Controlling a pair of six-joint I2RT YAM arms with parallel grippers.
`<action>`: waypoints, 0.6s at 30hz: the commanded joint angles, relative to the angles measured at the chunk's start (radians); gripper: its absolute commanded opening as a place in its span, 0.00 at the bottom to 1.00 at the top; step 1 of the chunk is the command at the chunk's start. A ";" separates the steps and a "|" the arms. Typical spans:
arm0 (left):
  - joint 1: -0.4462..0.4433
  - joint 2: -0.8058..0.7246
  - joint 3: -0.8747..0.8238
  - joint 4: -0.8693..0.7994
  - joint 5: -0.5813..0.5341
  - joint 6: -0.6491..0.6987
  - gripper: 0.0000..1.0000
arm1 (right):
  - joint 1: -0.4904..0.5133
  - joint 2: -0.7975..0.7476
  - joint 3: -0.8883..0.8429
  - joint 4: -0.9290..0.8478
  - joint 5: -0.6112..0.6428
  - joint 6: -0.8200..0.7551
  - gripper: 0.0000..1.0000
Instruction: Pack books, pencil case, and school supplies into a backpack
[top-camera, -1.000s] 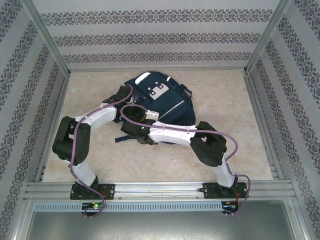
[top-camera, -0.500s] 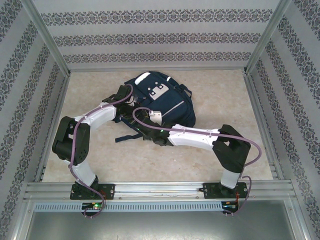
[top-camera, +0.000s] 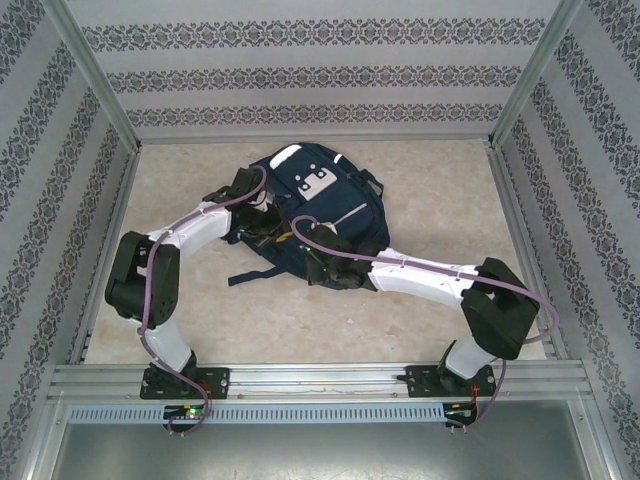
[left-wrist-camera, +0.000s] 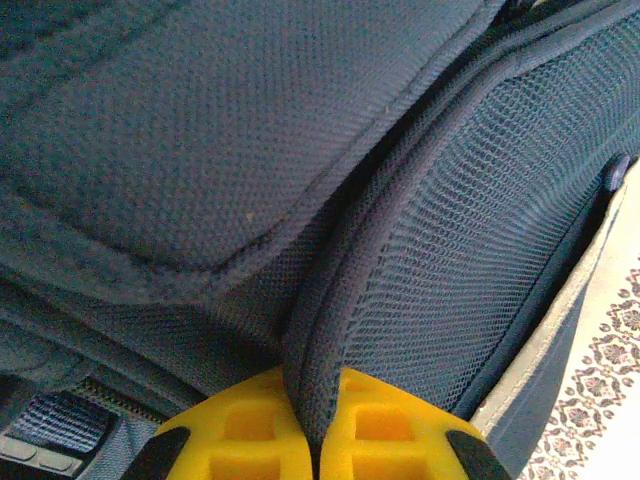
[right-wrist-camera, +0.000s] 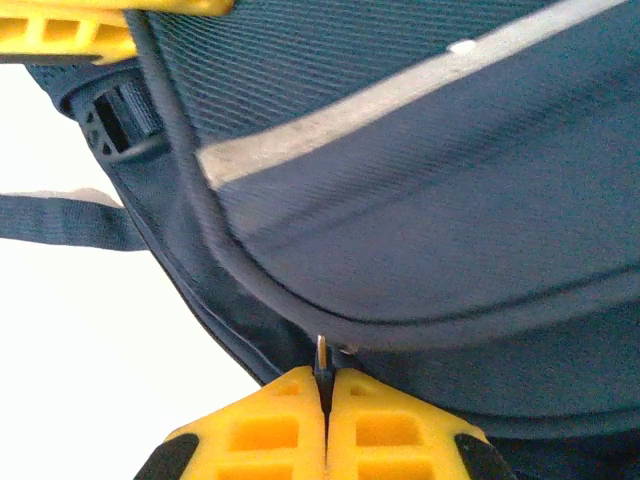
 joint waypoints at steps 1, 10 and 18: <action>0.050 0.011 0.042 -0.031 -0.056 0.097 0.00 | -0.054 -0.052 -0.062 -0.099 -0.035 -0.136 0.00; 0.058 0.044 0.100 -0.138 -0.031 0.319 0.00 | -0.215 -0.092 -0.182 0.080 -0.042 -0.382 0.00; 0.094 0.197 0.290 -0.216 -0.062 0.449 0.00 | -0.061 -0.170 -0.195 0.193 -0.173 -0.467 0.00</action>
